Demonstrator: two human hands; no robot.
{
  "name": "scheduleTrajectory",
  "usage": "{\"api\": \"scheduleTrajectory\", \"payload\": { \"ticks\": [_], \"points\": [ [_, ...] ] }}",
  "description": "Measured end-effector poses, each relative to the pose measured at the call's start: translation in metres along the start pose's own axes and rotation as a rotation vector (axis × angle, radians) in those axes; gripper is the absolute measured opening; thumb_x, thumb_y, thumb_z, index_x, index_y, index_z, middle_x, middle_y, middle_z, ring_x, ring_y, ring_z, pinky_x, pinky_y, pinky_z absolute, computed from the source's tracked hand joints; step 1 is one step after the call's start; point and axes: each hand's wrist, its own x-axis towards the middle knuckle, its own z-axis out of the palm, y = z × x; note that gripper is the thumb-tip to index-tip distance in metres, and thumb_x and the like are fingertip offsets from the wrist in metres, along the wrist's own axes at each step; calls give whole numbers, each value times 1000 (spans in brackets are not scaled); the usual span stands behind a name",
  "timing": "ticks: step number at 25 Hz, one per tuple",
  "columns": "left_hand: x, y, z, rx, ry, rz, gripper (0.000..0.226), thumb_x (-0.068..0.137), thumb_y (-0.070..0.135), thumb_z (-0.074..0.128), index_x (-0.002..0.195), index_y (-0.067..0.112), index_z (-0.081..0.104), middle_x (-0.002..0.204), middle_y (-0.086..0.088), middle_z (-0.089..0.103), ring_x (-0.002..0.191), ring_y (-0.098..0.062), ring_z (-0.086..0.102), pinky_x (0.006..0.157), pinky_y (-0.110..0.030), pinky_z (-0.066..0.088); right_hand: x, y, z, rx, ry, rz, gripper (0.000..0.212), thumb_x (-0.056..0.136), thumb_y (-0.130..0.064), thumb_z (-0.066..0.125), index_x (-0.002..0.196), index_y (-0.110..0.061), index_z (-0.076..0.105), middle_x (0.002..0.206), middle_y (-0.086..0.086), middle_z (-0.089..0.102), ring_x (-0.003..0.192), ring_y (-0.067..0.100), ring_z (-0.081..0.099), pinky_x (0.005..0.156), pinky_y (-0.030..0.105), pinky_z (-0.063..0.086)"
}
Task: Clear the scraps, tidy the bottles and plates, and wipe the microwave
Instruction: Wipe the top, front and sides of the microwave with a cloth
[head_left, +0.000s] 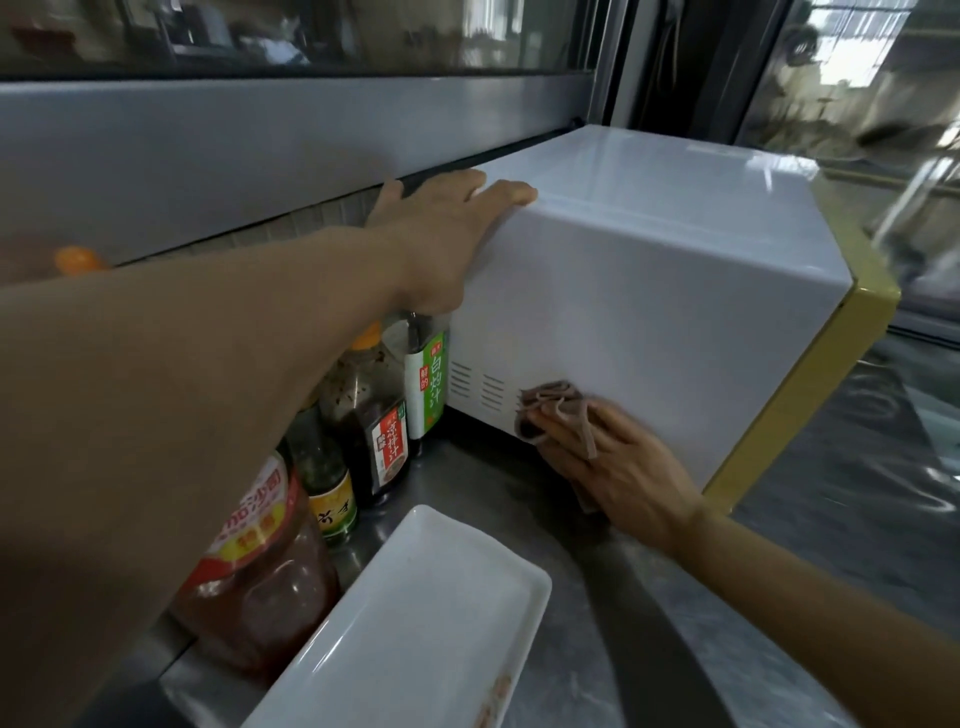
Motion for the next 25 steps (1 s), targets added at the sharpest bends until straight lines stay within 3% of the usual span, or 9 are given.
{"api": "scheduleTrajectory", "payload": {
  "ticks": [3,5,7,10,13,17,22,25],
  "points": [
    [1,-5,1,-4,7,7,106,71,8,71,145,43,3,158,2,10,146,-17,8,112,-59,14,20,19,-21,9,234,173,60,85,-23,37,145,-21,31,155,6,17,144,27,11,118,47,-5],
    [0,-5,5,-21,14,6,105,72,10,71,145,43,4,158,2,8,145,-17,8,112,-58,14,40,20,-29,58,284,203,61,84,-27,40,145,-21,33,155,6,22,144,26,20,118,46,2],
    [0,-4,10,-45,36,-4,107,69,6,71,145,43,5,158,1,7,146,-18,6,112,-57,14,57,4,-26,71,218,117,62,89,-29,41,148,-17,28,158,8,12,146,27,9,114,46,-7],
    [0,-2,9,-66,35,-6,109,66,1,68,145,42,6,158,0,6,146,-19,4,112,-53,14,63,-18,-15,128,37,-49,55,99,-22,29,150,-11,13,158,9,-10,145,29,-15,106,44,-25],
    [-1,0,3,-68,16,-12,108,68,1,68,146,41,5,158,-2,4,146,-19,2,113,-51,13,56,-6,-16,143,32,-66,55,98,-23,30,150,-13,15,159,8,-8,145,28,-13,103,47,-29],
    [-5,2,4,-100,-1,-20,110,68,-1,69,146,41,5,159,-1,2,147,-19,0,113,-53,12,75,12,-31,96,198,96,66,92,-34,40,150,-16,14,159,10,-2,146,31,-8,110,48,-21],
    [-5,4,8,-101,41,-19,109,67,-4,66,147,40,6,159,-3,3,147,-21,0,112,-53,16,74,-18,-13,104,56,-71,61,97,-19,32,150,-12,5,156,10,-19,142,30,-23,99,46,-31],
    [-6,4,8,-109,44,-24,110,66,-3,67,147,40,5,159,-3,3,147,-21,0,113,-52,15,48,-16,4,97,7,-80,63,96,-15,32,151,-13,1,143,12,-36,127,33,-40,97,48,-33]
  ]
}}
